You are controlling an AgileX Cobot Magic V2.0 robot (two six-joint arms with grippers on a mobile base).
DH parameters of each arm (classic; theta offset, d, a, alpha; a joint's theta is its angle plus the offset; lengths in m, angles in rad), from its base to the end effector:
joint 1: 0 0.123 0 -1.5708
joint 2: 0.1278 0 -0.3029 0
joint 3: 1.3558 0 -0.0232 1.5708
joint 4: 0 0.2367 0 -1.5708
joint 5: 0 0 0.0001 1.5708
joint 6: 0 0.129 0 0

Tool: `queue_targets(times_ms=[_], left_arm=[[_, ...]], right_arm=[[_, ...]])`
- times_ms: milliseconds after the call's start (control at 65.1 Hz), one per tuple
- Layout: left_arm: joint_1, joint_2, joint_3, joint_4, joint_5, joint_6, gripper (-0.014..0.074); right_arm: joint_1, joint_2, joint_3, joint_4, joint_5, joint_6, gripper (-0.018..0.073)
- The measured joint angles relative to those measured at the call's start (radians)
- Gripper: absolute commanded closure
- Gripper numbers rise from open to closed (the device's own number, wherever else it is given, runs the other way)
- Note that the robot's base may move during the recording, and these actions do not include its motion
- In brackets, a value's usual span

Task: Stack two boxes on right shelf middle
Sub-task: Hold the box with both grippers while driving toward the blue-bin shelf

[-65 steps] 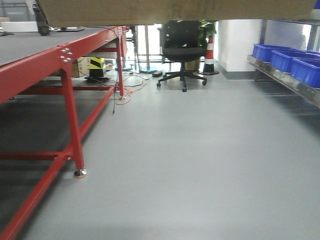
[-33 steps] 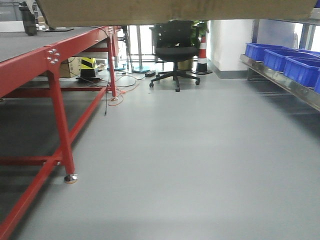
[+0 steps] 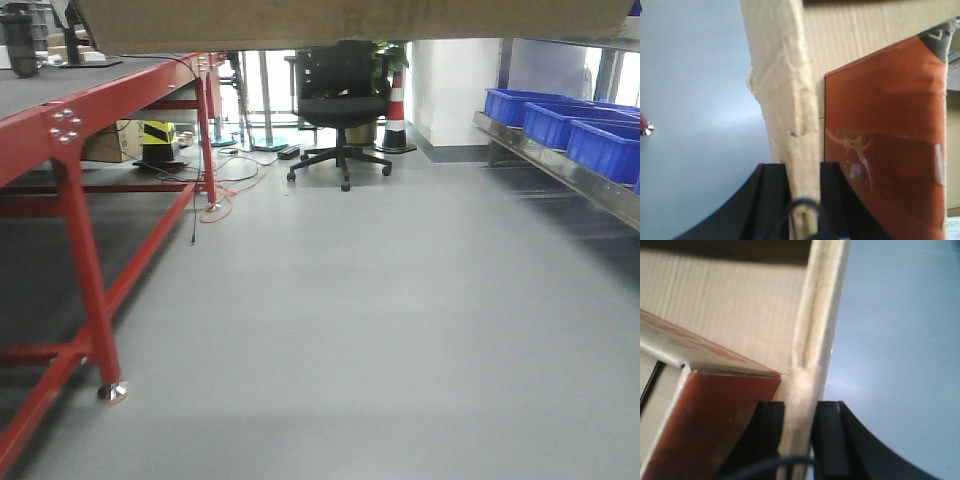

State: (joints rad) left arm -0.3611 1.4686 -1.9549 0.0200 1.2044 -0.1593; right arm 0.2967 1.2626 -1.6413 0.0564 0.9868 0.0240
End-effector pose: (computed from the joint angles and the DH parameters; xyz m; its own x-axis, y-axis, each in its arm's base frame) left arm 0.2797 -0.1031 0.4976 -0.5968 0.0634 -0.7999 0.2516 0.9614 -0.1115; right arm 0.2454 0.0814 0.4839 -0.4928 -0.0931 -0.8651 -0.3044 0.9499 0.0711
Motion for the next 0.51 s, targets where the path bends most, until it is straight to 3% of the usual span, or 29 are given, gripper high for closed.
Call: queue_targets(times_ms=[507], left_arm=[[0.000,0.000,0.000,0.000,0.000,0.000,0.0708]], right_arm=[[0.000,0.000,0.000,0.000,0.000,0.000,0.0712]])
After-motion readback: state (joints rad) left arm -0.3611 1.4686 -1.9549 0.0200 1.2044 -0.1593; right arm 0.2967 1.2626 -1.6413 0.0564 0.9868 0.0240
